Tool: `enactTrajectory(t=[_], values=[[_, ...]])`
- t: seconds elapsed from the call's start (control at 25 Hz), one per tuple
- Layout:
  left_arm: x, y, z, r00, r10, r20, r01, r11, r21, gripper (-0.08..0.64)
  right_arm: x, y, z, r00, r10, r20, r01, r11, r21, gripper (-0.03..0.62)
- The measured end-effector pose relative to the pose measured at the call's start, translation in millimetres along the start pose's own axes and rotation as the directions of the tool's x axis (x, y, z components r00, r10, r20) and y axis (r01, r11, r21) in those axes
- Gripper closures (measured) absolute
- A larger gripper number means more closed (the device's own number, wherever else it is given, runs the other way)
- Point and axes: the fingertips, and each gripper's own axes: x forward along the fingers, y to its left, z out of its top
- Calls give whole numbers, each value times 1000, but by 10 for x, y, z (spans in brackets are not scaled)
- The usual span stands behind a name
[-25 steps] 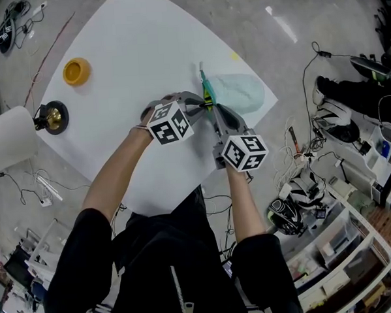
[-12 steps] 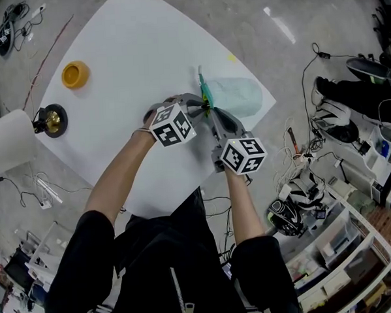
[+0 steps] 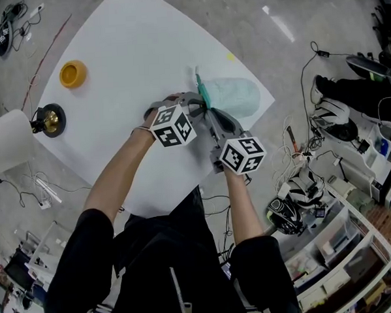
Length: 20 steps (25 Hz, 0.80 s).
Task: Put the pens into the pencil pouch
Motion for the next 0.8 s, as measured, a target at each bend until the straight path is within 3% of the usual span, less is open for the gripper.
enactTrajectory(t=[0.56,0.8], values=[[-152,68,-150,999,42,-3,-43,993,-110,469,32,-136,-90,1000,-26,-14,26,999,18,545],[-477,135,-355,995,103,-4,-101,973,-207,469,87,-160,-111,995,-94,-37,92,994,-59,537]])
